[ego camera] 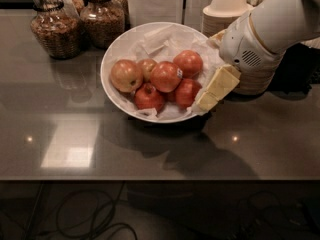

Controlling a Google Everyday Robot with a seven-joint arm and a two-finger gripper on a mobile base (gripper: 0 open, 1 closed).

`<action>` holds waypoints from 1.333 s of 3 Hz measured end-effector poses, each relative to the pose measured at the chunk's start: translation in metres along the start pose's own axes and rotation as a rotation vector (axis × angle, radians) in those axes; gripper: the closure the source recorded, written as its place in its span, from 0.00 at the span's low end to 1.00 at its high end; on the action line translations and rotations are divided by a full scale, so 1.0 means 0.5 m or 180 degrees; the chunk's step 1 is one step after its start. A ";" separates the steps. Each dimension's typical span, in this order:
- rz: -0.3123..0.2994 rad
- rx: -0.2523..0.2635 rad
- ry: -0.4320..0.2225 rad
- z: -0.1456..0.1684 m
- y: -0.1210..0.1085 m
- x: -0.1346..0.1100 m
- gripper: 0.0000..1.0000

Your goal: Pick apple from white bowl

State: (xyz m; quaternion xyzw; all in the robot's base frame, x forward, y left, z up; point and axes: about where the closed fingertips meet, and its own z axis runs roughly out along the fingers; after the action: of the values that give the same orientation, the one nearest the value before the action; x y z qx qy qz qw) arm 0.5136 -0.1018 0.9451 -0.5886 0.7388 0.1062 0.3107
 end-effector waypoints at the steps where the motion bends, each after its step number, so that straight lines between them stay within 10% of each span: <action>1: -0.0025 -0.0059 -0.0122 0.037 0.000 -0.028 0.09; 4: -0.0198 -0.0094 -0.0228 0.112 -0.027 -0.089 0.14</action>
Offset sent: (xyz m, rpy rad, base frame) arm 0.0304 0.0534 -0.0174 0.0620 -0.0043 0.0727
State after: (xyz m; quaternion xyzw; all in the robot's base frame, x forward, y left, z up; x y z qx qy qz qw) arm 0.5500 -0.0405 0.9297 -0.6116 0.7068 0.1284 0.3314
